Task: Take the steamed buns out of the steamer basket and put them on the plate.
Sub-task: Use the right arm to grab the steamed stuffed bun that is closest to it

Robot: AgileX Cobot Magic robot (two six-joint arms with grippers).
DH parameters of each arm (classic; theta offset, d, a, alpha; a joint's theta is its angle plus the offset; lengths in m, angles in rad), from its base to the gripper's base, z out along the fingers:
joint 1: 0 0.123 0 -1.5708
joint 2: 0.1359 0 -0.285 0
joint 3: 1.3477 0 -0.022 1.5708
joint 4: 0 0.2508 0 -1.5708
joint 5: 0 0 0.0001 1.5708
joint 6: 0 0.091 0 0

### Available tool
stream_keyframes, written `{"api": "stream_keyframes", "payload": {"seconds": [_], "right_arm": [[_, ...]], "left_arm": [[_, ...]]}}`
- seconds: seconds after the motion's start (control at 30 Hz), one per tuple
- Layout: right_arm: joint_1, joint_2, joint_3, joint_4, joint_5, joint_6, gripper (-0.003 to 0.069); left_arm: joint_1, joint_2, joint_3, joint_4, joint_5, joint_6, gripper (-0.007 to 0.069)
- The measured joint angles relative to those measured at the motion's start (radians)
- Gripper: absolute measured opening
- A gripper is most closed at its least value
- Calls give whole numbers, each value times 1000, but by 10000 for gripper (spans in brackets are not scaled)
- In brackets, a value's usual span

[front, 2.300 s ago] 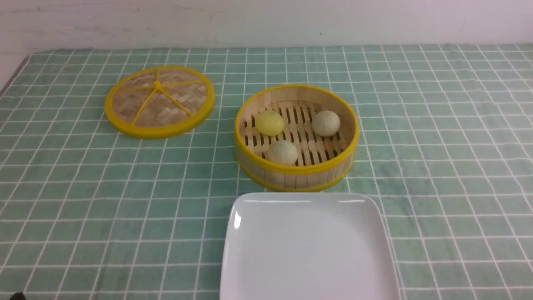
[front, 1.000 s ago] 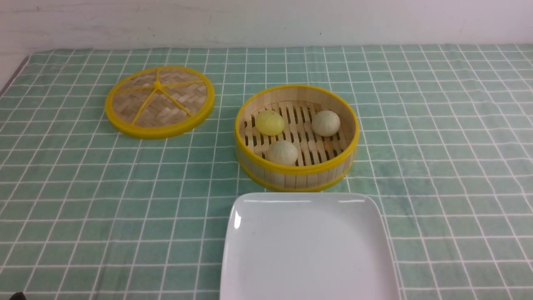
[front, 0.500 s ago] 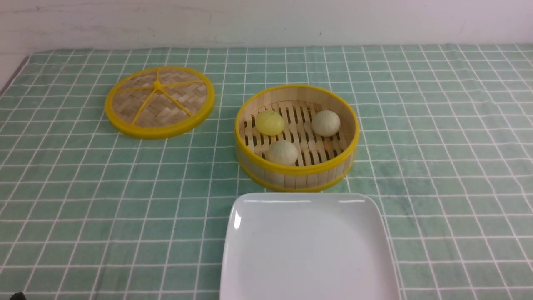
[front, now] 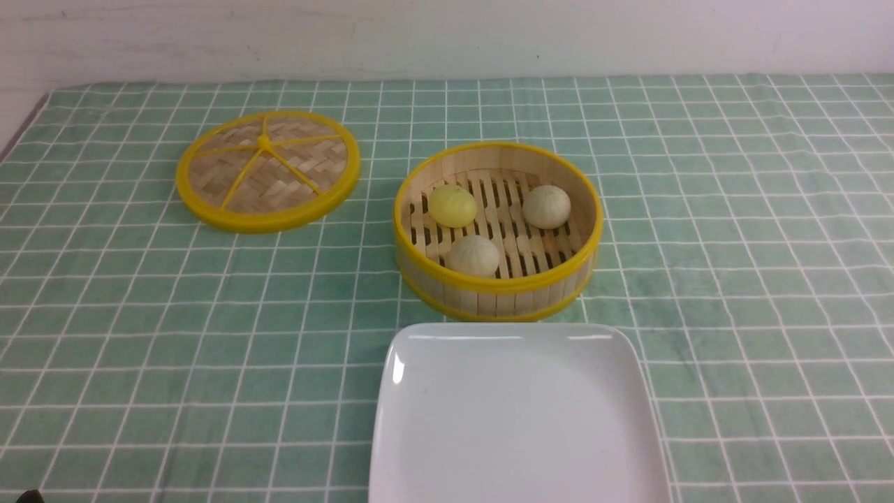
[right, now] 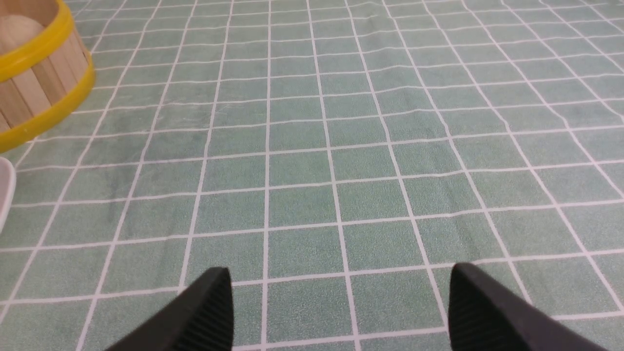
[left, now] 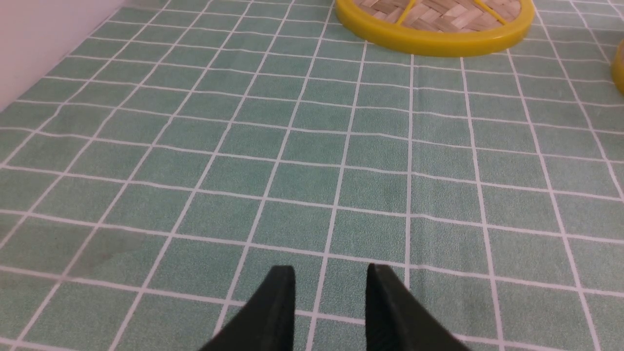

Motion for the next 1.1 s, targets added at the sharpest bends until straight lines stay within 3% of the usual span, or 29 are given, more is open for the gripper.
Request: {"api": "stream_keyframes", "payload": {"seconds": [0.73,0.93,1.1], "right_arm": [[0,0,-20,35,-46,26,568],[0,0,-211,66,-59,65,568],[0,0,-457,88,144,84,568]], "left_arm": [[0,0,0,0,0,0,240],[0,0,0,0,0,0,240],[0,0,0,0,0,0,240]]}}
